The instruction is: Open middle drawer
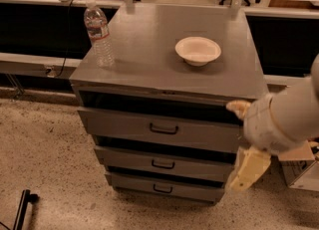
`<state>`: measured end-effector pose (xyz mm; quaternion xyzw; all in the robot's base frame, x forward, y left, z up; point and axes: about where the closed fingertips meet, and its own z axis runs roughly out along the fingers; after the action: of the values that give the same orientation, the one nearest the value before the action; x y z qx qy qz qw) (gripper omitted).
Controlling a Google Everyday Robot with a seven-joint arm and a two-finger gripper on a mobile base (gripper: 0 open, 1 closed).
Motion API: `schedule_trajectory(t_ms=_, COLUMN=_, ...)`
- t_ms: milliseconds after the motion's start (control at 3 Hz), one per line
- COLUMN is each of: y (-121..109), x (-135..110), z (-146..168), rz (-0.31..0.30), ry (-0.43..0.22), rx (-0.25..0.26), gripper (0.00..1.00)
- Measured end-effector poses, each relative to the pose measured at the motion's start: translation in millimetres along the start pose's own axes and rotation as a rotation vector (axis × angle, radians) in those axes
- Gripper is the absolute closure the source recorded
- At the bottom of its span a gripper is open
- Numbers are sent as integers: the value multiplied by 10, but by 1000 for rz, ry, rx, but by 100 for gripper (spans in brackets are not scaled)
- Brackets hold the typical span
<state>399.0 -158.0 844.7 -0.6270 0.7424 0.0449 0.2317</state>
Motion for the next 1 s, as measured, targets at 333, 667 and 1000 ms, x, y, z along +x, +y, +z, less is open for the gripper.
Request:
schedule_trajectory(t_ms=333, y=197, x=150, z=283, rz=18, ry=18, rx=-31, gripper=0)
schedule_trajectory(t_ms=667, y=229, x=130, z=509, rz=-21, ry=-13, rx=-47, gripper=0)
schedule_trajectory(t_ms=1000, y=299, x=224, z=1026, rz=-42, ry=-105, rx=-30, gripper=0)
